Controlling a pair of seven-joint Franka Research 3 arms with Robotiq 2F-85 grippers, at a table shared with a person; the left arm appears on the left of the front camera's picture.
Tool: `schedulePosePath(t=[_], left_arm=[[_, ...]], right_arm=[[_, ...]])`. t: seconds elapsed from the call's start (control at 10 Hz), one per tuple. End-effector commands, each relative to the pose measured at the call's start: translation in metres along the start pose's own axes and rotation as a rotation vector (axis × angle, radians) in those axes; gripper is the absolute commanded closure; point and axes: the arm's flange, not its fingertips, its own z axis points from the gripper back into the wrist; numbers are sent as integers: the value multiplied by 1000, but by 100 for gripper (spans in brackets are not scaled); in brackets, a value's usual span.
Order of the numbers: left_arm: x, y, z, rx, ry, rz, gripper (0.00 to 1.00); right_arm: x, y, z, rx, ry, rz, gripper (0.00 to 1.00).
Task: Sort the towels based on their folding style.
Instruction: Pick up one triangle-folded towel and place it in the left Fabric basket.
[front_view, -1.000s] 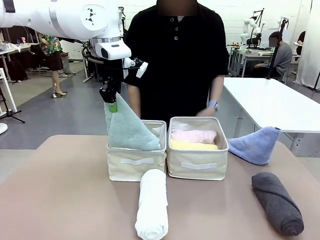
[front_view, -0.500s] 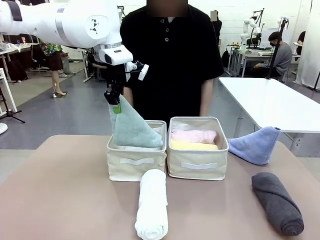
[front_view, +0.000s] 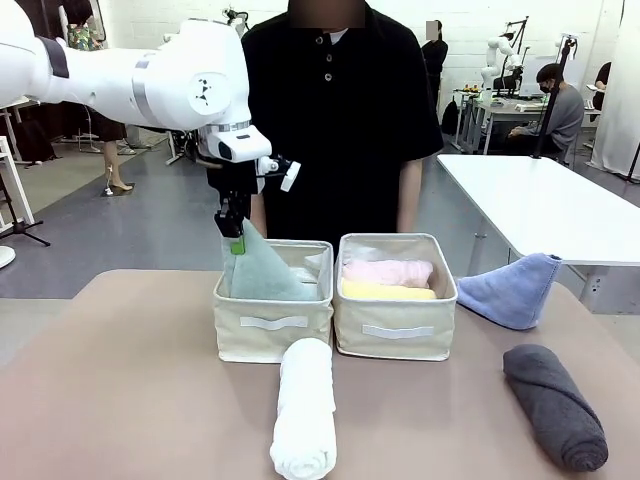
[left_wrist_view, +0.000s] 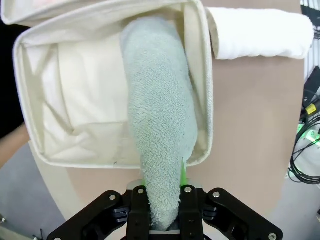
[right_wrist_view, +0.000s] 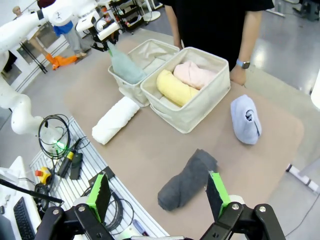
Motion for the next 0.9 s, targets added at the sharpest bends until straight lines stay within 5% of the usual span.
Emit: schedulePosePath(t=[0.0, 0.5, 0.6, 0.8], left_arm=[[-2, -6, -12, -7, -7, -23, 81], [3, -15, -30, -24, 17, -44, 81], [5, -17, -28, -18, 22, -55, 44], [5, -17, -26, -21, 26, -62, 0]], right_arm=[[1, -1, -1, 22, -24, 10, 0], [1, -1, -1, 22, -24, 10, 0], [1, -1, -1, 22, -24, 10, 0], [1, -1, -1, 22, -24, 10, 0]])
